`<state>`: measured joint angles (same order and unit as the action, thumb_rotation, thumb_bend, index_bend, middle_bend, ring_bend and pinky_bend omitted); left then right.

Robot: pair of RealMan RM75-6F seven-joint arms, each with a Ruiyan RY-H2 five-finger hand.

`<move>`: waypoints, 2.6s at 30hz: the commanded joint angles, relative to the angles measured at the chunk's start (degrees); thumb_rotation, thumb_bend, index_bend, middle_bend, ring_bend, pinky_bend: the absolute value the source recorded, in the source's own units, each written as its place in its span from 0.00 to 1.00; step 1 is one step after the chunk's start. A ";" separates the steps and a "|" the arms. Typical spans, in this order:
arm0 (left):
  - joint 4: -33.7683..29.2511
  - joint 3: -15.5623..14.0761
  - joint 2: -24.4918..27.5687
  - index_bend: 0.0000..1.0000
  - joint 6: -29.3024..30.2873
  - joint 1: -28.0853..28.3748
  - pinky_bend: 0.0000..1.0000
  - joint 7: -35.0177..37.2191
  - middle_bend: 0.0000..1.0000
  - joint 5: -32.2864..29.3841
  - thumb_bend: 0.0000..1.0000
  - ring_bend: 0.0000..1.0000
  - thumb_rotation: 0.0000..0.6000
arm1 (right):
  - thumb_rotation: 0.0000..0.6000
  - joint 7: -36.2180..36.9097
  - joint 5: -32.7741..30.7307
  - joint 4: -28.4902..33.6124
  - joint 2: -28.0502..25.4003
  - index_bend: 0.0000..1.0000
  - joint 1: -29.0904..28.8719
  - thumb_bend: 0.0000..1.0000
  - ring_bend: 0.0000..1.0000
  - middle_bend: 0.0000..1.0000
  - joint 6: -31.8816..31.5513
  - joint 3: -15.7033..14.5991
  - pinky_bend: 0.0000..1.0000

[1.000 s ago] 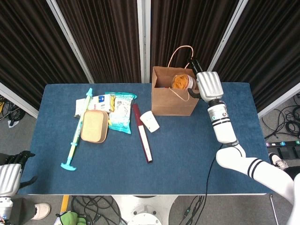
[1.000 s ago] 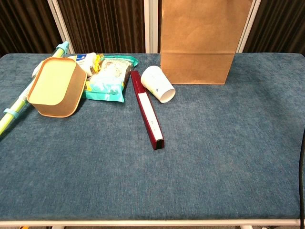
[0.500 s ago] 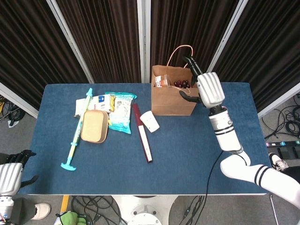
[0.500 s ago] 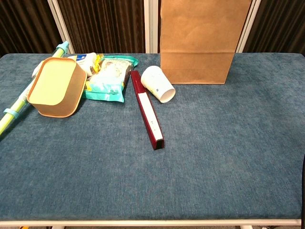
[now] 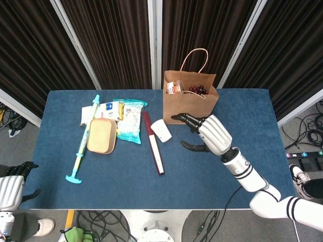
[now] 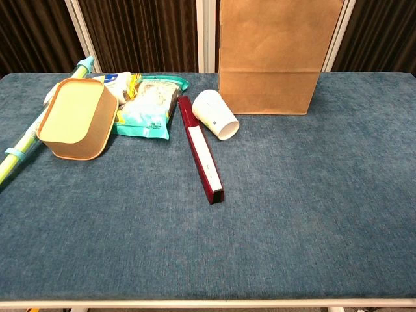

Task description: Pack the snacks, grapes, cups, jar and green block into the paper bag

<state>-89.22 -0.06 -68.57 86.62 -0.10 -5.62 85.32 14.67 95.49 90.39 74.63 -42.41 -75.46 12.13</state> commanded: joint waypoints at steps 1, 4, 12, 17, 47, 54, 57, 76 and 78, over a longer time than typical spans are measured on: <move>0.10 0.03 -0.11 0.36 -0.01 0.07 0.26 0.17 0.35 0.11 0.04 0.31 1.00 | 1.00 -4.51 -0.27 0.80 -1.44 0.24 0.76 0.16 0.62 0.32 4.66 -3.38 0.87; 0.26 0.07 -0.24 0.36 -0.32 0.33 0.26 0.18 0.35 0.22 0.04 0.31 1.00 | 1.00 -7.56 -3.06 0.53 -1.05 0.24 0.13 0.16 0.62 0.29 10.19 -4.88 0.87; 0.79 0.08 -0.60 0.36 -0.16 0.26 0.26 0.63 0.35 0.22 0.04 0.31 1.00 | 1.00 -19.85 -13.20 -6.33 6.80 0.10 -6.13 0.12 0.62 0.13 24.63 -3.12 0.87; 1.14 0.03 -0.69 0.36 0.08 -0.11 0.26 1.25 0.35 -0.12 0.04 0.31 1.00 | 1.00 -27.23 -19.45 -13.80 13.77 0.01 -10.61 0.08 0.62 0.06 30.54 -1.11 0.87; 2.01 0.07 -0.64 0.36 -0.40 -0.60 0.26 2.22 0.35 -1.10 0.04 0.31 1.00 | 1.00 -45.99 -39.72 -39.33 32.28 0.00 -22.91 0.03 0.61 0.02 40.15 0.66 0.87; 2.11 0.09 -0.67 0.36 -0.58 -0.82 0.26 2.52 0.35 -1.66 0.04 0.31 1.00 | 1.00 -43.47 -37.57 -45.48 36.58 0.14 -23.59 0.18 0.66 0.19 38.65 0.78 0.88; 2.41 0.09 -0.74 0.36 -0.62 -0.85 0.26 2.63 0.35 -1.68 0.04 0.31 1.00 | 1.00 -39.64 -34.18 -44.29 35.91 0.21 -22.84 0.21 0.67 0.25 36.46 0.64 0.89; 1.69 0.09 -0.42 0.36 -0.52 -0.32 0.26 1.59 0.35 -0.49 0.04 0.31 1.00 | 1.00 -15.70 -11.73 -12.75 10.39 0.23 -8.83 0.21 0.66 0.27 -1.20 5.11 0.89; 1.55 0.07 -0.40 0.36 -0.46 -0.26 0.26 1.50 0.35 -0.29 0.04 0.31 1.00 | 1.00 -14.45 -12.70 -11.82 8.88 0.23 -7.72 0.21 0.66 0.26 -2.88 6.78 0.89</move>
<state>-87.66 0.01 -68.98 86.15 -0.37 -4.11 85.02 -1.98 82.57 76.54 85.68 -52.12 -76.10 16.79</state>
